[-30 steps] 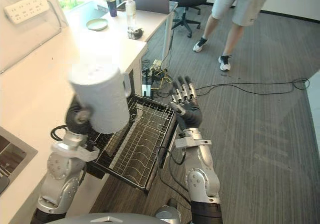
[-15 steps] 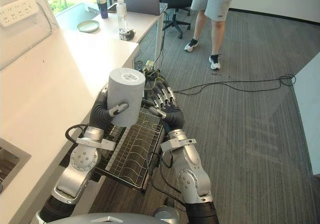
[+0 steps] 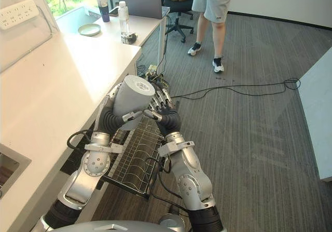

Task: Walk over to the sink, pick up the cup, carry it to the dishwasher, place the cup inside the dishwasher, then close the dishwasher door

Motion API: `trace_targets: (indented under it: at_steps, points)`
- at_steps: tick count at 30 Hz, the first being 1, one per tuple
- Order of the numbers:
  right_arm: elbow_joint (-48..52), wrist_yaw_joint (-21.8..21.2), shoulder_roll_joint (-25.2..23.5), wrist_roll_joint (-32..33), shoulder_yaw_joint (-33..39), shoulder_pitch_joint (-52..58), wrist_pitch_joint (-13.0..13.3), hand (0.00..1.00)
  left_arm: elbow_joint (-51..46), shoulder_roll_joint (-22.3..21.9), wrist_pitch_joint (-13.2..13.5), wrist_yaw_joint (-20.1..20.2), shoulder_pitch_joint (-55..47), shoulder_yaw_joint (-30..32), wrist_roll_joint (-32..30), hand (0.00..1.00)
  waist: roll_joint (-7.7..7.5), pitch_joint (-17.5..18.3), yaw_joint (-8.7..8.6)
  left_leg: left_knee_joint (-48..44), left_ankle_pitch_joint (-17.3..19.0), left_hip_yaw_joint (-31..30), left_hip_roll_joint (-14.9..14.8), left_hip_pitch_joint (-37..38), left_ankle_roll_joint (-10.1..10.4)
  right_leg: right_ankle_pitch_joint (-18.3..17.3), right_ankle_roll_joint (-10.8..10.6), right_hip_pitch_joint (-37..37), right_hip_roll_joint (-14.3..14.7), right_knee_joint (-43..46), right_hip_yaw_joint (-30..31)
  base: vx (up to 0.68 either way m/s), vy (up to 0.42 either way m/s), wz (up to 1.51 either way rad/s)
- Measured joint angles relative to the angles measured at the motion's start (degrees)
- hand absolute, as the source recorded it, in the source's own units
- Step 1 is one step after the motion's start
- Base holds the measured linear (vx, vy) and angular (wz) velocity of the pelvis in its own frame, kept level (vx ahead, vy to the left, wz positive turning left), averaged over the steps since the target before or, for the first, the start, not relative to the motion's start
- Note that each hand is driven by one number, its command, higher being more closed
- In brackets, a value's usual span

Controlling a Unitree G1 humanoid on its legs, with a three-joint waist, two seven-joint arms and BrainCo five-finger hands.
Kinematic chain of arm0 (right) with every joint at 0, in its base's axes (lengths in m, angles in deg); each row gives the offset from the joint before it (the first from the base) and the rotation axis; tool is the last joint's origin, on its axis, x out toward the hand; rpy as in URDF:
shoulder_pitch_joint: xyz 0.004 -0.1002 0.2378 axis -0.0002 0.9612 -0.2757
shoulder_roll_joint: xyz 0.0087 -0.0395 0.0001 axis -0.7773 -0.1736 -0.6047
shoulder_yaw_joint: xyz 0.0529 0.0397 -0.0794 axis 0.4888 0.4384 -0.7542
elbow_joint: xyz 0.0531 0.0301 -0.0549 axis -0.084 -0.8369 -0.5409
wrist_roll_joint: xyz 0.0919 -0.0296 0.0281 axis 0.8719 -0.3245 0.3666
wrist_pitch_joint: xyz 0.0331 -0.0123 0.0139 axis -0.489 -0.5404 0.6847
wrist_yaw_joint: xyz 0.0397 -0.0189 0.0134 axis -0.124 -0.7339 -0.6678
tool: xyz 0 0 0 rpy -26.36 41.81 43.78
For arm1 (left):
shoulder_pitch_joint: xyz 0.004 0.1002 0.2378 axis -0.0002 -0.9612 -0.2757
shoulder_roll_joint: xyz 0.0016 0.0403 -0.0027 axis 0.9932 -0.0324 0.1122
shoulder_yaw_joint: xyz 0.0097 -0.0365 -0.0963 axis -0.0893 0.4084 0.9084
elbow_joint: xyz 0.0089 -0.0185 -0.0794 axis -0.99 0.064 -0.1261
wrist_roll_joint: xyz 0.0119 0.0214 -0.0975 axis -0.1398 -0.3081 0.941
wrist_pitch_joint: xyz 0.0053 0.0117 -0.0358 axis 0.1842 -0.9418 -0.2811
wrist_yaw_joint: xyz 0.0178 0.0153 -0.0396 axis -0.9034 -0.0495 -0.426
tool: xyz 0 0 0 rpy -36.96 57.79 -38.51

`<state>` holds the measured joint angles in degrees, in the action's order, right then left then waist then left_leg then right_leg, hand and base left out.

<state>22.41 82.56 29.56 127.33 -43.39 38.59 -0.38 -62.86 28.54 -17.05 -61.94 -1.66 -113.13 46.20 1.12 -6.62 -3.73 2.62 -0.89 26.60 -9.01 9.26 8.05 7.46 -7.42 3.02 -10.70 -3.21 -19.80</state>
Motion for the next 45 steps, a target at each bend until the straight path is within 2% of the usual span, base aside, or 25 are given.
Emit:
trace_targets:
  at_steps: [4, 12, 15, 18, 23, 31, 35, 36, 42, 43, 45]
  points:
    - [0.00, -0.28, -0.02, 9.08, -1.91, -0.08, -1.73, 0.00, 0.00, 0.01, -0.10, -0.73, 0.18, 0.07, -2.79, 1.00, 0.15, 0.16, 0.04, 0.51, -0.33, -0.14, 0.10, 0.01, 0.01, 0.01, 0.00, -0.10, 0.01, 0.00, -0.15, 0.00, 0.000, 0.00]
    - [-0.38, -0.29, -0.42, 14.50, -3.44, -0.20, -1.96, 0.00, -0.04, 0.14, 0.08, -0.70, 0.82, -0.22, -7.56, 1.00, 0.22, 0.21, -0.11, 0.50, -0.38, -0.51, 0.11, -0.17, 0.00, 0.00, 0.00, -0.10, 0.00, -0.04, -0.45, 0.00, 0.000, 0.00]
    - [-0.43, -0.30, -0.39, 16.13, -3.42, -0.19, -1.89, 0.00, -0.05, 0.79, 0.97, -0.67, 0.83, -0.56, -9.51, 1.00, 0.41, 0.32, -0.26, 0.50, -0.38, -0.54, 0.11, -0.17, 0.00, 0.00, 0.00, -0.10, 0.00, -0.07, -0.49, 0.00, 0.000, 0.00]
    - [-0.44, -0.34, -0.27, 16.60, -3.40, -0.20, -1.62, 0.00, -0.05, 1.76, 2.17, -0.51, 0.91, -1.66, -11.87, 1.00, 0.50, 0.38, -0.31, 0.49, -0.38, -0.53, 0.11, -0.16, 0.00, 0.00, 0.00, -0.11, 0.00, -0.09, -0.49, 0.00, 0.000, 0.00]
    - [-0.50, -0.39, 0.22, 16.46, -3.53, -0.21, -0.65, 0.00, -0.04, 2.93, 2.27, 0.26, 1.73, -2.18, -14.86, 1.00, 0.52, 0.45, -0.31, 0.45, -0.43, -0.17, 0.11, -0.29, -0.01, 0.16, 0.12, -0.77, 0.02, -0.08, -0.10, 0.00, 0.000, -0.03]
    - [-0.59, -0.37, 1.24, 15.73, -3.88, -0.24, -0.71, 0.00, 0.15, 5.73, 2.16, 1.53, 2.80, -2.72, -17.56, 1.00, 0.54, 0.46, -1.05, 0.39, -0.43, 0.04, 0.11, -0.33, -0.01, 0.26, 0.14, -0.92, 0.03, -0.11, 0.12, 0.00, 0.000, -0.01]
    - [-0.81, -0.18, 1.47, 13.02, -4.19, -0.24, -1.13, 0.00, 0.83, 7.03, 1.74, 1.60, 3.33, -3.84, -18.52, 1.00, 0.72, 0.59, -1.02, 0.31, -0.43, 0.00, 0.11, -0.41, -0.02, 0.31, 0.13, -0.92, 0.00, -0.12, 0.11, 0.00, 0.000, 0.00]
    - [-0.84, 0.03, 1.64, 11.86, -4.23, -0.24, -1.48, 1.00, 1.12, 7.50, 1.52, 1.73, 3.44, -4.09, -18.59, 1.00, 0.84, 0.76, -1.02, 0.29, -0.43, 0.00, 0.11, -0.44, -0.02, 0.32, 0.13, -0.93, -0.01, -0.14, 0.11, 0.00, 0.000, 0.00]
    - [-1.17, 3.85, 3.04, 9.02, -5.34, -1.43, -1.62, 1.00, 2.40, 7.98, -0.20, 2.11, 3.98, -4.40, -19.02, 1.00, 1.10, 1.70, -1.02, 0.13, -0.43, -0.06, 0.10, -1.15, -0.02, 0.51, 0.12, -1.04, -0.01, -0.43, 0.08, 0.00, 0.000, 0.00]
    - [-2.48, 4.61, 3.09, 8.61, -6.46, -2.68, -0.05, 1.00, 2.61, 8.39, -1.09, 2.11, 4.52, -4.39, -19.02, 1.00, 1.12, 1.72, -1.03, 0.03, -0.43, -0.05, 0.08, -1.16, -0.02, 0.56, 0.15, -1.03, -0.01, -0.42, 0.11, 0.00, 0.000, 0.00]
    - [-3.00, 5.26, 3.09, 8.08, -7.06, -3.29, 0.79, 1.00, 2.75, 8.50, -1.55, 2.11, 4.91, -4.39, -19.02, 1.00, 1.15, 1.75, -0.96, -0.10, -0.43, -0.09, 0.07, -1.18, -0.03, 0.61, 0.17, -1.04, -0.01, -0.43, 0.12, 0.00, 0.000, 0.00]
